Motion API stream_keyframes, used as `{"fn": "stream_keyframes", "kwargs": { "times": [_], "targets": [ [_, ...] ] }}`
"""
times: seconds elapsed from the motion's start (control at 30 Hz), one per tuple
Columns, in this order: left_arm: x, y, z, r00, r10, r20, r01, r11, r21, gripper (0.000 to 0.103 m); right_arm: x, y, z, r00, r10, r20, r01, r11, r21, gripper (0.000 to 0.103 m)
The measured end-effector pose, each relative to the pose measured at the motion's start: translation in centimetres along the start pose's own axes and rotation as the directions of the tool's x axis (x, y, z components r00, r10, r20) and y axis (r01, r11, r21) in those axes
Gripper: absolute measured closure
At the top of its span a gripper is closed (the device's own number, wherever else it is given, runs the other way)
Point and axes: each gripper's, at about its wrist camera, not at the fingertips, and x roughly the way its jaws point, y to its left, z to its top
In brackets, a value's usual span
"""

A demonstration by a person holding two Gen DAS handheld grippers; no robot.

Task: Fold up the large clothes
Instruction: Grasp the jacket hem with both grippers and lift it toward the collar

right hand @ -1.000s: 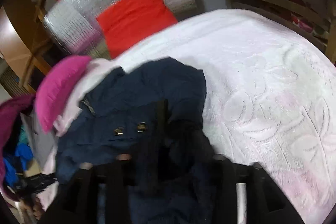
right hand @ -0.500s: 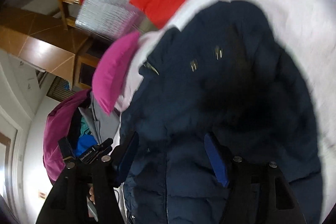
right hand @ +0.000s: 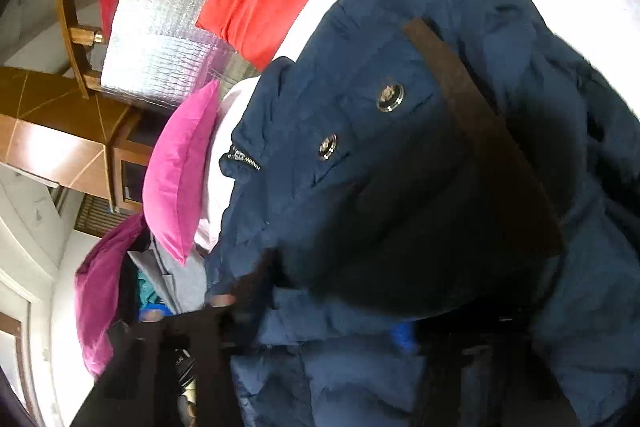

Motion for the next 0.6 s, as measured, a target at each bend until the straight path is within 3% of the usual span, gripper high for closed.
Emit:
{"fn": "stream_keyframes", "kwargs": {
  "times": [0.1,0.2,0.3,0.43,0.53,0.6],
  "targets": [
    [-0.4,0.3,0.1,1.000,-0.017,0.006,0.017,1.000,-0.001,0.051,-2.0,1.1,0.0,0.996,0.026,0.090,-0.020,0.998,-0.066,0.075],
    [-0.5,0.8,0.0,1.000,-0.010,0.001,0.010,1.000,-0.012,0.051,-3.1,2.2,-0.5,0.988,-0.031,0.148,0.054,0.986,-0.155,0.075],
    [-0.7,1.1,-0.1,1.000,-0.020,-0.011,0.019,1.000,-0.023,0.051,-1.7,1.3,-0.6,0.989,-0.113,0.096,0.127,0.980,-0.155,0.075],
    [-2.2,1.8,-0.4,0.996,-0.093,-0.010,0.093,0.994,-0.049,0.050,-1.5,-0.4,-0.7,0.996,-0.065,0.057,0.070,0.994,-0.089,0.075],
    [-3.2,2.7,-1.1,0.986,-0.166,-0.013,0.165,0.983,-0.076,0.043,-1.9,-1.1,-0.7,0.999,-0.026,0.039,0.027,0.999,-0.034,0.061],
    [-3.3,3.2,-1.7,0.975,-0.219,-0.034,0.215,0.971,-0.107,0.042,-2.8,-1.4,-1.3,0.998,0.008,0.061,-0.006,0.999,-0.033,0.043]
  ]
}}
